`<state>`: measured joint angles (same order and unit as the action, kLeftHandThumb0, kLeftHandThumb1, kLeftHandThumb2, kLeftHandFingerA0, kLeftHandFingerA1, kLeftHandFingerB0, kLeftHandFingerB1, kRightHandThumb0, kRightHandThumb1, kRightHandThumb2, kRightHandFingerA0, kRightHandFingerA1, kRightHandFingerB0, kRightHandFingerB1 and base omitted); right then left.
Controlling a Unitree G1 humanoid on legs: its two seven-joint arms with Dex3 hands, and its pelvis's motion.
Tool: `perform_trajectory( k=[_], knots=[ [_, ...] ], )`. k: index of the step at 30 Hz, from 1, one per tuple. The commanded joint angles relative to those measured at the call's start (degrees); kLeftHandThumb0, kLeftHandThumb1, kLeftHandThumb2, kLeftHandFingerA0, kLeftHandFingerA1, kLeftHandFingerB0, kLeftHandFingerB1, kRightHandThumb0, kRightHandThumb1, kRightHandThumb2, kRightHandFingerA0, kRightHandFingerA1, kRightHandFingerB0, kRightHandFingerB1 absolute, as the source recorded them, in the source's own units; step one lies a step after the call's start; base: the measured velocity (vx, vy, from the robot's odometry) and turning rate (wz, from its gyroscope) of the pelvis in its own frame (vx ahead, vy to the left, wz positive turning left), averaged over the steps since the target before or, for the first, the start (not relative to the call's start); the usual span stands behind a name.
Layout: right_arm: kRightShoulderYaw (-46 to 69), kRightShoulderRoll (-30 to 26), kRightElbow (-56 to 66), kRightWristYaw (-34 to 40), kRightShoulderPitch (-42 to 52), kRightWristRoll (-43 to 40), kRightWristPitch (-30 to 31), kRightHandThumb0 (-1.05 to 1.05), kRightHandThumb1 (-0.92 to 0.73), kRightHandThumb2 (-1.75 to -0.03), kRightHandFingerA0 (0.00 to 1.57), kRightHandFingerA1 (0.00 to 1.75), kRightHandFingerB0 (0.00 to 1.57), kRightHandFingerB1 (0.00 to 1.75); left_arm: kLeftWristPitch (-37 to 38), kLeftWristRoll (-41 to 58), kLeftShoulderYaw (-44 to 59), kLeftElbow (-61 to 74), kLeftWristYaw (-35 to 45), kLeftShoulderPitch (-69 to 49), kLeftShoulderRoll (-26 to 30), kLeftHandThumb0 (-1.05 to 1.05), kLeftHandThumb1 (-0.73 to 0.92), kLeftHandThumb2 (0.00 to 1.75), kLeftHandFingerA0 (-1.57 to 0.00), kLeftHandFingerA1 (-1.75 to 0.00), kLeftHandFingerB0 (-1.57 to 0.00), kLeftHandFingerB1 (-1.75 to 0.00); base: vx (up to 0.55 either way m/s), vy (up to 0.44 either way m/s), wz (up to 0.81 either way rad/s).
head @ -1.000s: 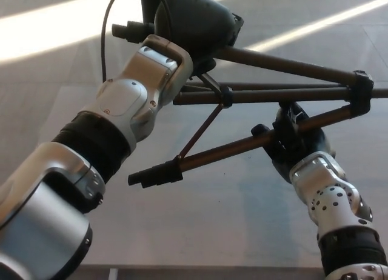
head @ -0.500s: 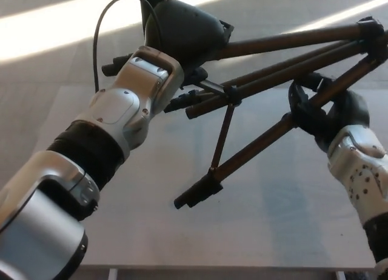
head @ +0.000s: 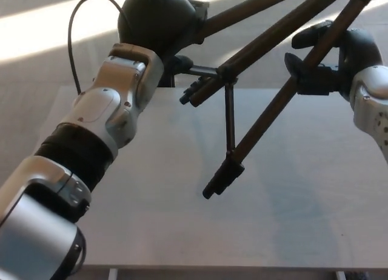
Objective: Use both hands of the robot to pick up the tripod lying in the middle of the desk and make it stand upright on the desk
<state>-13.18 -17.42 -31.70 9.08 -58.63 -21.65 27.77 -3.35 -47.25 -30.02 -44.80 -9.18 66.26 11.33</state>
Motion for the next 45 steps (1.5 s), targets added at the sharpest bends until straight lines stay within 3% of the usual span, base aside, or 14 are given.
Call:
perform_trajectory(
  k=[1, 6, 11, 14, 20, 21, 22, 24, 25, 26, 28, 32, 34, 45],
  knots=[
    [-10.1, -3.2, 1.0, -11.8, -14.1, 15.3, -2.4, -0.26, -0.41, -1.32, 0.95, 1.75, 0.82, 1.58, -4.0, 2.7, 1.3, 2.7, 4.5, -6.6, -0.8, -0.31, 0.77, 0.68, -0.8, -1.61, -0.71, -1.29, 0.0, 0.0, 0.0],
    [-14.3, -2.6, -2.0, -12.7, -18.0, 18.7, -5.8, -0.33, -0.4, -1.38, 1.0, 1.75, 0.87, 1.52, -4.7, 5.6, 4.8, 5.3, -0.1, -12.4, -2.5, -0.19, 0.62, 0.86, -0.84, -1.74, -0.69, -1.55, 0.0, 0.0, 0.0],
    [-16.1, -1.7, -2.8, -12.2, -19.6, 19.9, -5.9, -0.35, -0.36, -1.42, 1.0, 1.75, 0.88, 1.51, -8.9, 8.4, 8.2, 8.8, -0.1, -16.4, -5.6, -0.26, 0.69, 0.79, -0.81, -1.48, -0.74, -0.96, 0.0, 0.0, 0.0],
    [-16.4, -0.5, -2.2, -11.5, -19.2, 19.9, -4.7, -0.36, -0.38, -1.32, 0.95, 1.75, 0.76, 1.54, -6.9, 11.6, 10.9, 10.5, -2.9, -20.7, -8.1, -0.16, 0.6, 0.98, -0.81, -1.75, -0.66, -1.64, 0.0, 0.0, 0.0],
    [-18.1, 1.2, -0.1, -10.9, -18.8, 21.9, -3.3, -0.39, -0.42, -1.3, 0.95, 1.75, 0.76, 1.4, -11.0, 13.0, 12.9, 14.8, -2.7, -26.2, -12.6, -0.19, 0.58, 0.91, -0.87, -1.75, -0.67, -1.58, 0.0, 0.0, 0.0],
    [-18.2, 1.5, 0.4, -10.7, -18.7, 22.2, -3.2, -0.39, -0.43, -1.28, 0.96, 1.75, 0.78, 1.34, -11.2, 12.8, 12.9, 15.2, -2.9, -26.9, -12.8, -0.2, 0.61, 0.84, -0.87, -1.75, -0.72, -1.46, 0.0, 0.0, 0.0],
    [-18.7, 2.1, 2.0, -9.8, -17.9, 23.0, -3.5, -0.35, -0.44, -1.29, 0.99, 1.75, 0.79, 1.37, -12.1, 12.7, 12.8, 15.6, -3.2, -28.0, -13.5, -0.18, 0.65, 0.76, -0.91, -1.67, -0.7, -0.78, 0.0, 0.0, 0.0],
    [-19.1, 2.4, 3.8, -9.5, -17.1, 24.2, -3.4, -0.35, -0.46, -1.28, 0.99, 1.75, 0.79, 1.33, -13.4, 12.4, 12.8, 15.9, -4.0, -29.0, -14.5, -0.19, 0.65, 0.79, -0.93, -1.56, -0.67, -0.64, 0.0, 0.0, 0.0],
    [-19.0, 2.7, 4.7, -9.1, -16.4, 24.6, -4.1, -0.35, -0.46, -1.28, 1.0, 1.75, 0.8, 1.3, -13.1, 12.2, 12.8, 16.4, -4.8, -29.9, -14.8, -0.21, 0.62, 0.88, -0.91, -1.49, -0.69, -0.66, 0.0, 0.0, 0.0],
    [-19.1, 3.0, 5.2, -8.9, -15.9, 25.1, -4.4, -0.34, -0.46, -1.29, 1.0, 1.75, 0.82, 1.32, -13.3, 12.3, 13.0, 16.7, -5.1, -30.5, -15.1, -0.19, 0.59, 0.96, -0.86, -1.73, -0.6, -1.34, 0.0, 0.0, 0.0],
    [-19.2, 3.3, 7.3, -8.7, -14.3, 25.9, -5.4, -0.33, -0.44, -1.32, 0.99, 1.75, 0.79, 1.49, -14.0, 11.9, 12.4, 17.0, -5.0, -31.4, -15.2, -0.16, 0.59, 1.02, -1.06, -1.71, -0.79, -1.03, 0.0, 0.0, 0.0],
    [-19.0, 3.5, 11.9, -9.7, -11.2, 26.3, -2.0, -0.28, -0.39, -1.38, 1.01, 1.75, 0.86, 1.5, -12.7, 12.4, 11.9, 16.8, -6.3, -33.3, -14.6, -0.17, 0.68, 0.87, -0.9, -1.75, -0.69, -1.45, 0.0, 0.0, 0.0],
    [-18.8, 3.5, 13.2, -9.3, -9.2, 27.2, -1.1, -0.24, -0.47, -1.23, 1.02, 1.69, 0.82, 1.02, -12.2, 12.5, 11.6, 16.6, -5.9, -33.6, -13.7, -0.18, 0.7, 0.84, -0.89, -1.75, -0.69, -1.48, 0.0, 0.0, 0.0],
    [-12.0, 3.5, 11.1, -11.9, -2.3, 28.9, -0.8, -0.24, -0.46, -1.3, 0.93, 1.75, 0.75, 1.58, -12.9, 13.2, 10.7, 16.6, -6.0, -34.2, -10.9, -0.2, 0.64, 0.91, -0.87, -1.75, -0.7, -1.5, 0.0, 0.0, 0.0]
  ],
)
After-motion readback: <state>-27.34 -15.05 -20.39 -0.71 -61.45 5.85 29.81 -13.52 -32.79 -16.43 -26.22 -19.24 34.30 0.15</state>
